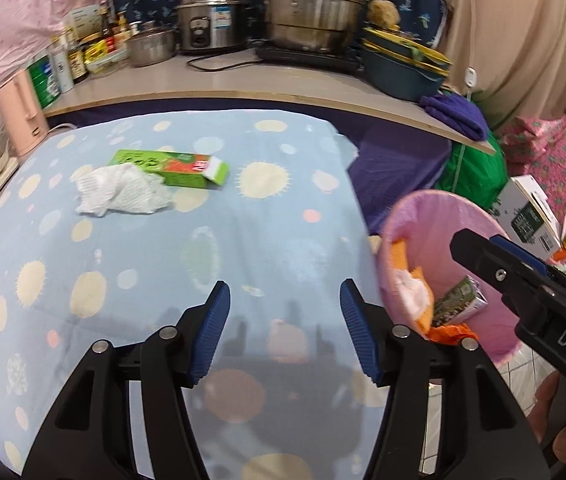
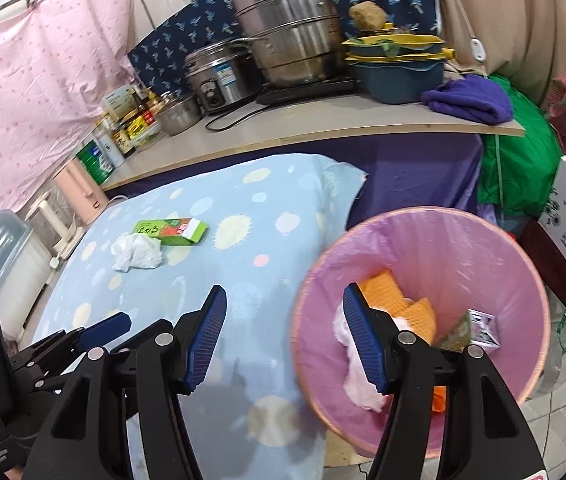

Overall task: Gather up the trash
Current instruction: 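Move both tools back to the table toward the last tissue and wasabi box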

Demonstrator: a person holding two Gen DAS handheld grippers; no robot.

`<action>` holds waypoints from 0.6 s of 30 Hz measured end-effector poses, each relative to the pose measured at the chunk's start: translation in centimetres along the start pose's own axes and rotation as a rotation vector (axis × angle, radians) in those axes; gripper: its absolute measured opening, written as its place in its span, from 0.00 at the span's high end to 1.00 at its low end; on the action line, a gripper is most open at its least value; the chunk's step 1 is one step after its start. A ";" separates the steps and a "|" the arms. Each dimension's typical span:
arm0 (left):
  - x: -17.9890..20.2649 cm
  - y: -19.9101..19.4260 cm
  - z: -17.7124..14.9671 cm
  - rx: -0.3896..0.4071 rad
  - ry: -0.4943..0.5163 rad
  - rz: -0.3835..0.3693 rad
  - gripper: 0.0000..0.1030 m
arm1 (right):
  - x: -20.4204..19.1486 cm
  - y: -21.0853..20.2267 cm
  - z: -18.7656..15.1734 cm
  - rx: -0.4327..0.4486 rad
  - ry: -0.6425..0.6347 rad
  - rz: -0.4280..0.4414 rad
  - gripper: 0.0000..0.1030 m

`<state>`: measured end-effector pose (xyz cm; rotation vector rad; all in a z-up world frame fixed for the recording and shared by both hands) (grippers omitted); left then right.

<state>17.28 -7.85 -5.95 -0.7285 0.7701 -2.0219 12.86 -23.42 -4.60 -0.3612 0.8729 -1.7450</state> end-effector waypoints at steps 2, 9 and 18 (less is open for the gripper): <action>-1.8 -0.1 0.3 0.006 -0.023 0.020 0.41 | -1.6 0.7 0.1 -0.011 -0.020 0.016 0.43; -10.1 -0.3 1.4 0.028 -0.151 0.113 0.29 | -6.9 3.4 0.5 -0.042 -0.082 0.069 0.43; -18.8 2.4 3.6 0.019 -0.250 0.195 0.21 | -11.8 7.5 1.8 -0.075 -0.138 0.095 0.43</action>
Point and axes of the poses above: each gripper's, at about its wrist camera, not at the fingertips, and y roughly the way its jaws point, x to its right, z to its top, the point moved 5 cm from there along y, roughly the way its jaws point, and after that the axes turned 10 degrees about -z, right-handed, at the moved point
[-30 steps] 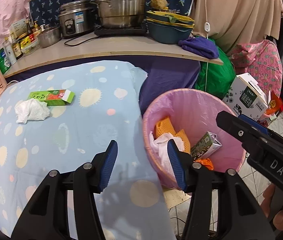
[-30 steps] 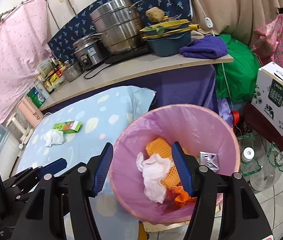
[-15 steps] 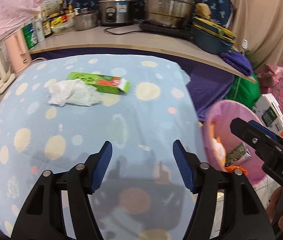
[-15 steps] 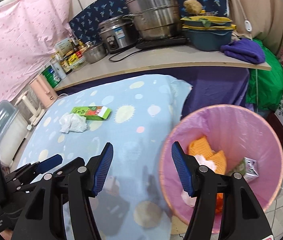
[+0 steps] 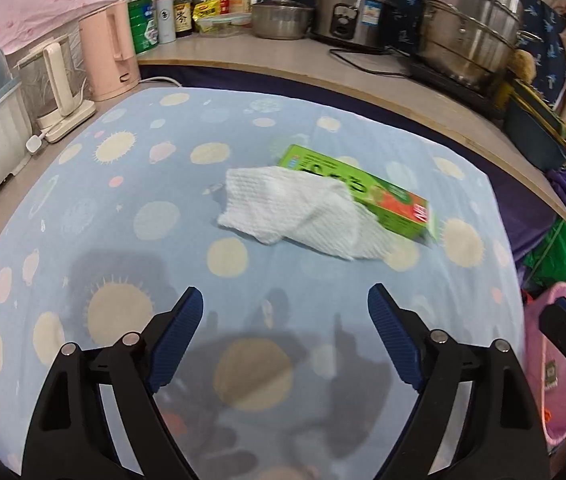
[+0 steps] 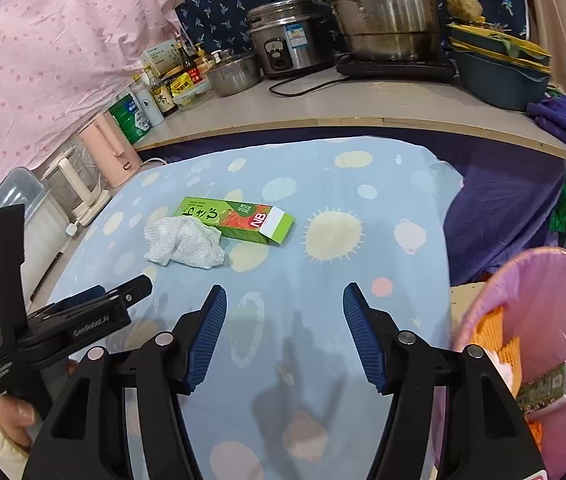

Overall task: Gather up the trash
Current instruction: 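Move both tools back to the table toward the last tissue and wasabi box, then grasp the white tissue with the left tool while the right tool grasps the green NB wasabi box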

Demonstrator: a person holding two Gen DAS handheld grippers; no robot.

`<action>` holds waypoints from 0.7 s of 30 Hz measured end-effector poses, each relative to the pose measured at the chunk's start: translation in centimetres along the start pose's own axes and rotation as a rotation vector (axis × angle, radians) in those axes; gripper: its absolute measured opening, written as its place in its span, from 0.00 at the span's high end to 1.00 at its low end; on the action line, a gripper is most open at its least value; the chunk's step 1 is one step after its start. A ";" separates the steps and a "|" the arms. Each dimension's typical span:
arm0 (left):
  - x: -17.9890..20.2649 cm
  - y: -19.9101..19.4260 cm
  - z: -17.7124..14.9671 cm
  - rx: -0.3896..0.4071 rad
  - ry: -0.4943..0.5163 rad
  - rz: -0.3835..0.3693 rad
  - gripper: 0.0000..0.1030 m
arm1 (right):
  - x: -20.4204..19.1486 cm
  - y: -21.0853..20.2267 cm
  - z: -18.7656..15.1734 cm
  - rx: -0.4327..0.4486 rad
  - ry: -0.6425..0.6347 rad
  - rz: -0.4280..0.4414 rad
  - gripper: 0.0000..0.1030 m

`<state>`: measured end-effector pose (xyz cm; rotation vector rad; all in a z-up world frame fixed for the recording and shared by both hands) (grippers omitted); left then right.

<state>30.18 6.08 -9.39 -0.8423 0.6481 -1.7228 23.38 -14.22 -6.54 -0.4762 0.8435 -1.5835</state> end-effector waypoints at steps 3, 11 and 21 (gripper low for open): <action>-1.0 1.8 1.0 -0.013 -0.008 0.001 0.21 | -0.6 1.7 0.6 -0.017 -0.002 0.007 0.43; -1.5 6.1 3.3 -0.037 0.005 -0.026 0.25 | -2.3 6.3 2.9 -0.041 -0.020 0.006 0.43; -1.9 7.2 3.3 -0.080 0.031 -0.097 0.89 | -3.9 11.2 5.0 -0.067 -0.059 0.025 0.40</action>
Point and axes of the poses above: each gripper's, at about its wrist camera, not at the fingertips, and y roughly the way its jaws point, x to its right, z to its top, the point moved 5 cm from there along y, roughly the way its jaws point, and after that the axes turned 10 degrees about -z, right-handed, at the moved point
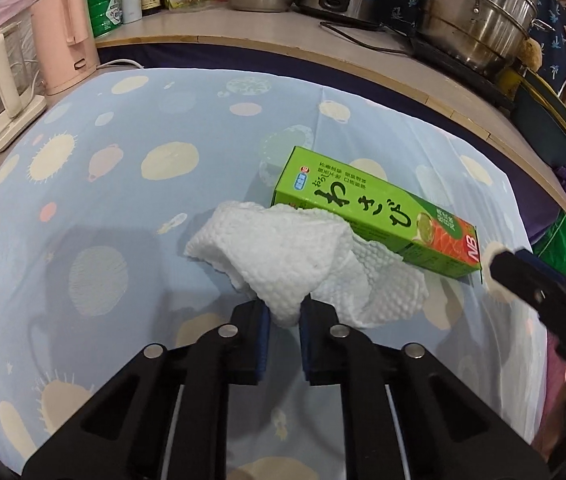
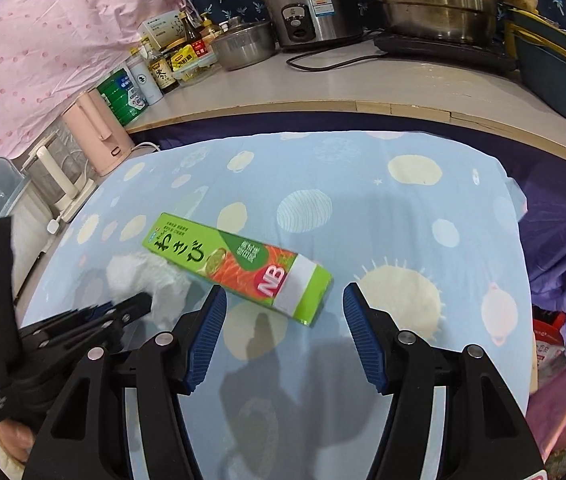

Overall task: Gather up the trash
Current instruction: 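Grasp the white tissue with the left tool while the right tool grasps the green NB wasabi box, then carry the tissue and wasabi box over the pink bin and open both tools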

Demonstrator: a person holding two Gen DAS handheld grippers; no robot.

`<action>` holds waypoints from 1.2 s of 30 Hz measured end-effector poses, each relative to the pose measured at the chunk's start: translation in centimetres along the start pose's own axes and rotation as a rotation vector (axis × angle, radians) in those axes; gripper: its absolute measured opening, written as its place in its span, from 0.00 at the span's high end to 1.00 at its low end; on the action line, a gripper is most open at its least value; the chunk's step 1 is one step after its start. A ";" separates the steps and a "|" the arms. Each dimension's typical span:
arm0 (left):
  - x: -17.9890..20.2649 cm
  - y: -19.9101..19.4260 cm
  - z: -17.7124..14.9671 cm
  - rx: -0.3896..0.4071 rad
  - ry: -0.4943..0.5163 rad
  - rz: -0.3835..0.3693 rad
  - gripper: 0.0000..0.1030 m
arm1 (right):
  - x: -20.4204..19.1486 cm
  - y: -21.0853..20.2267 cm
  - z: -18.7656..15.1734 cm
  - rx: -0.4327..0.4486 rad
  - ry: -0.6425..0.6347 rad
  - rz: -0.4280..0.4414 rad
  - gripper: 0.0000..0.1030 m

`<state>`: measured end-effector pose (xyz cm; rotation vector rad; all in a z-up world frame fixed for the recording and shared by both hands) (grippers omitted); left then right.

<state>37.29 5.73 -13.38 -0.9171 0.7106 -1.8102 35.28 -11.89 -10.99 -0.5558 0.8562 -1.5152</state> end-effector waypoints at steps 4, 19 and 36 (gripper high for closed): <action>-0.8 -0.9 -0.9 -0.007 -0.025 0.009 0.89 | -0.7 1.2 1.2 0.007 -0.027 0.017 0.29; -1.1 -2.1 -3.0 -0.031 -0.064 0.038 0.89 | -4.4 3.8 0.7 -0.044 -0.241 0.100 0.27; 1.3 -5.5 -5.3 -0.026 -0.041 0.036 0.89 | -3.1 -2.6 -4.6 -0.027 -0.205 0.070 0.60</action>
Point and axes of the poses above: each gripper's, at about its wrist camera, not at the fingertips, and y roughly the way its jaws point, x to its right, z to its top, the point moved 5 cm from there along y, roughly the way its jaws point, and after that the axes turned 10 degrees about -z, right-handed, at the moved point
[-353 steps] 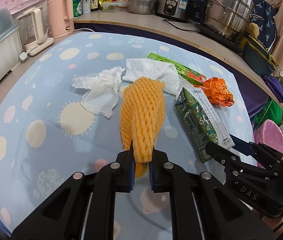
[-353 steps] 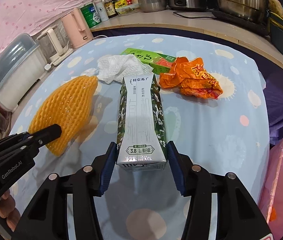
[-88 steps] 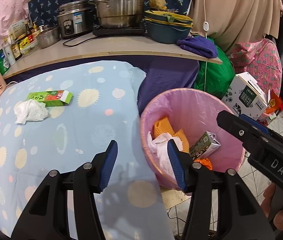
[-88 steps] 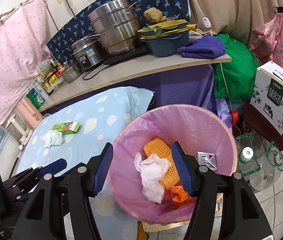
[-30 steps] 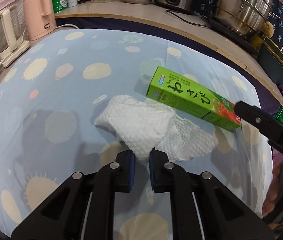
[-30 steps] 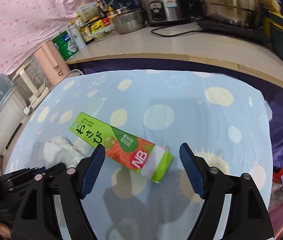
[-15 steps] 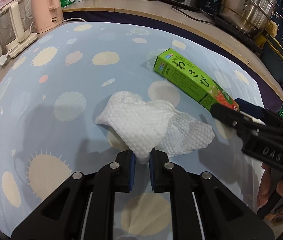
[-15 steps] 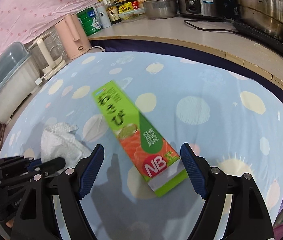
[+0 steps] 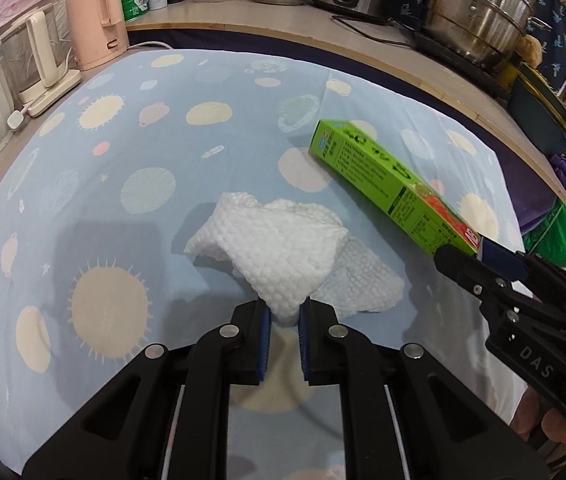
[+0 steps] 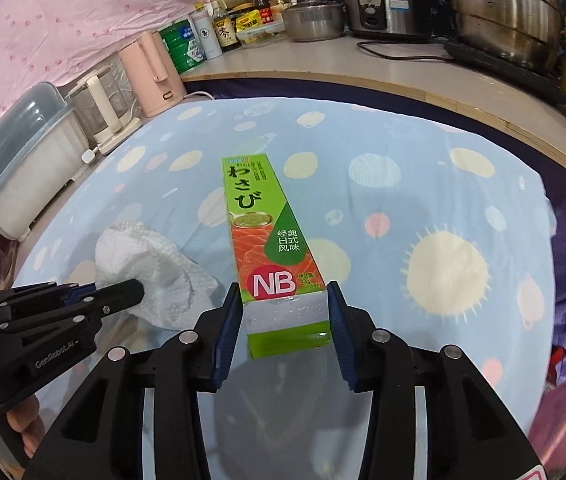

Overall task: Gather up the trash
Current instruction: 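Carry the tissue and wasabi box over the pink bin and open both tools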

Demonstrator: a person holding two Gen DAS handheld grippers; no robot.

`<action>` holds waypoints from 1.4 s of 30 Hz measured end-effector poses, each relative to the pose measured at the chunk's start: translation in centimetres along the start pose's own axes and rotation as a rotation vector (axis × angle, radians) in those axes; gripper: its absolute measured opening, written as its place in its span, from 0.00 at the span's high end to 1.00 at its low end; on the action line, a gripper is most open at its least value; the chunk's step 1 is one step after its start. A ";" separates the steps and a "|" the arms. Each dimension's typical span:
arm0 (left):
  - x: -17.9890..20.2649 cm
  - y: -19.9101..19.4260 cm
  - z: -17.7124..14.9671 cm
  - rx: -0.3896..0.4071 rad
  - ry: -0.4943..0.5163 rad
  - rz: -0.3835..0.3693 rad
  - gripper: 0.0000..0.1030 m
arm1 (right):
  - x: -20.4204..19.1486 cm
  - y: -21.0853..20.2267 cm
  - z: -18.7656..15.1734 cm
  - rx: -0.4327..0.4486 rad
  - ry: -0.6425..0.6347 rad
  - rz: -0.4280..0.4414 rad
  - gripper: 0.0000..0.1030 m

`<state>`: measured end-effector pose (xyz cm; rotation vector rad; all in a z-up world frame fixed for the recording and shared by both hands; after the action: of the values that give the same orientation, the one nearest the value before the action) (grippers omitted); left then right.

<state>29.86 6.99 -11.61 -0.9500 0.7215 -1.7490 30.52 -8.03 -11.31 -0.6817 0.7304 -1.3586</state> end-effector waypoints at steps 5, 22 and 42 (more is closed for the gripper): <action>2.0 -2.1 -1.7 0.000 0.032 -0.025 0.89 | 1.5 -4.5 -2.4 0.028 0.076 -0.020 0.61; 13.4 -8.1 -9.3 -0.015 0.230 -0.111 0.89 | 8.2 -19.4 -10.4 0.154 0.271 -0.091 0.62; 22.5 -10.6 -9.7 0.008 0.371 -0.179 0.89 | 14.9 -26.7 -11.6 0.304 0.413 -0.161 0.63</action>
<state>11.74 -10.04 -1.95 -0.7072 0.8844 -2.1159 6.13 -25.52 1.75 -0.2215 0.7809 -1.7422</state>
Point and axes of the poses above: each gripper's, at about its wrist camera, not at the fingertips, and y roughly the way its jaws point, x to its right, z to its top, the point moved 5 cm from there along y, roughly the way its jaws point, and after that the axes turned 10 degrees about -z, right-handed, at the moved point
